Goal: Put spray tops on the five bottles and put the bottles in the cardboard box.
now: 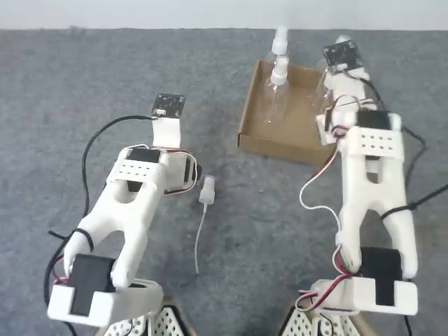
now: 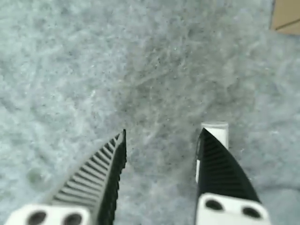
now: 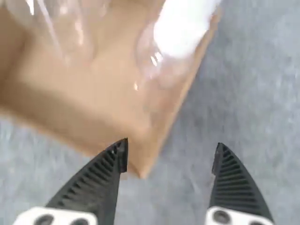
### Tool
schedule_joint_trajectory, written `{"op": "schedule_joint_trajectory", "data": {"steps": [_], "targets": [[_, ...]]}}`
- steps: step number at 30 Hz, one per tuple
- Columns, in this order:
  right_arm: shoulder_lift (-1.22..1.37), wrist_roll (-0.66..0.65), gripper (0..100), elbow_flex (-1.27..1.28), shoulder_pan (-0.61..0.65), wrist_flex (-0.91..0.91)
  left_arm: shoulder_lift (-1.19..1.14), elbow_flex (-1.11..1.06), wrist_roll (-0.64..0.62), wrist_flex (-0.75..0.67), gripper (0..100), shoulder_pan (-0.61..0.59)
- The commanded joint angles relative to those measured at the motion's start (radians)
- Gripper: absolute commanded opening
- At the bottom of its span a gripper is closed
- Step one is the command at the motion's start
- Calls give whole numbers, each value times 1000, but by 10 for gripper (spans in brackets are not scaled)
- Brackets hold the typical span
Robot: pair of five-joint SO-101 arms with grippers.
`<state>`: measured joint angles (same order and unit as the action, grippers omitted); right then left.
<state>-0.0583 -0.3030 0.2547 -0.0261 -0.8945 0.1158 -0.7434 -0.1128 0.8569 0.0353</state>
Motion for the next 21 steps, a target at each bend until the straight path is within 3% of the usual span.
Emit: {"op": "schedule_joint_trajectory", "data": {"steps": [1, 7, 21], "targets": [[-15, 58, 242, 68, 16, 236, 57, 38, -11, -18, 224, -3], [-5, 107, 338, 132, 33, 389, 55, 38, -11, -21, 224, -3], [236, 114, 341, -20, 65, 486, 55, 25, -12, -48, 224, -3]]}}
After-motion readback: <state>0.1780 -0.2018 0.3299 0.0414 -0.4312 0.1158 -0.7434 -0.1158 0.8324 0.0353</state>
